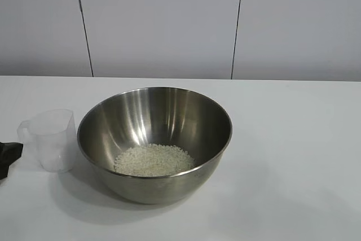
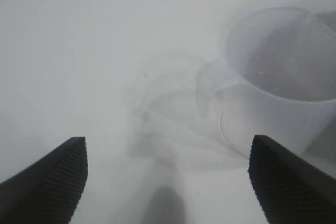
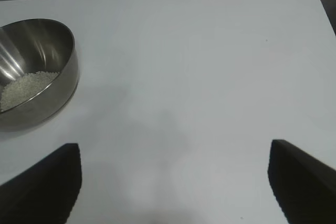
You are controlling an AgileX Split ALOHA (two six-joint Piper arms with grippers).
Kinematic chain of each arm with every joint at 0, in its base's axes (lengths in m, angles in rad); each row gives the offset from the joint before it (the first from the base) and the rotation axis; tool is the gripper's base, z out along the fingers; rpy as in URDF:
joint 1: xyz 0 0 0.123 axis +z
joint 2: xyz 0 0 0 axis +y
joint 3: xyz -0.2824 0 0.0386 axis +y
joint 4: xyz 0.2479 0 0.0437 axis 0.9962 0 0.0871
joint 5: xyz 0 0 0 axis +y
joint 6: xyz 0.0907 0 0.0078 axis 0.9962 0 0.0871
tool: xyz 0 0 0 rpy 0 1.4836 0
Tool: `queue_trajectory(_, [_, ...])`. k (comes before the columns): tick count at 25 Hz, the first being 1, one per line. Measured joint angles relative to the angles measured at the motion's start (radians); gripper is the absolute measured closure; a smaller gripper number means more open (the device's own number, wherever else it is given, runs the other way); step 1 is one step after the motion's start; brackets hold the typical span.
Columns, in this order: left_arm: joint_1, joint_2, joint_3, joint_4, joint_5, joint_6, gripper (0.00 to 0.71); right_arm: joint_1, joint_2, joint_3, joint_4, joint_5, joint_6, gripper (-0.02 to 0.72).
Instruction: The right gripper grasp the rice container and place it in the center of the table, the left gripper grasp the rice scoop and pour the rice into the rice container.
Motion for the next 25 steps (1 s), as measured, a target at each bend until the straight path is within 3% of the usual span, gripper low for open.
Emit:
queue_trajectory(7, [0.0, -0.132, -0.003, 0.0, 0.013, 0.011, 0.105, 0.0, 0.0, 0.0, 0.0, 0.0, 0.0, 0.042])
queue_trajectory(10, [0.0, -0.185, -0.026, -0.024, 0.066, 0.01, 0.105, 0.0, 0.0, 0.0, 0.0, 0.0, 0.0, 0.042])
queue_trajectory(12, [0.0, -0.232, -0.055, -0.049, 0.158, -0.013, 0.105, 0.0, 0.0, 0.0, 0.0, 0.0, 0.0, 0.042])
queue_trajectory(19, [0.016, -0.41, -0.383, -0.053, 0.89, -0.006, 0.105, 0.0, 0.0, 0.0, 0.0, 0.0, 0.0, 0.042])
queue_trajectory(25, [0.173, -0.438, -0.86, -0.053, 1.522, 0.01, 0.105, 0.0, 0.0, 0.0, 0.0, 0.0, 0.0, 0.042])
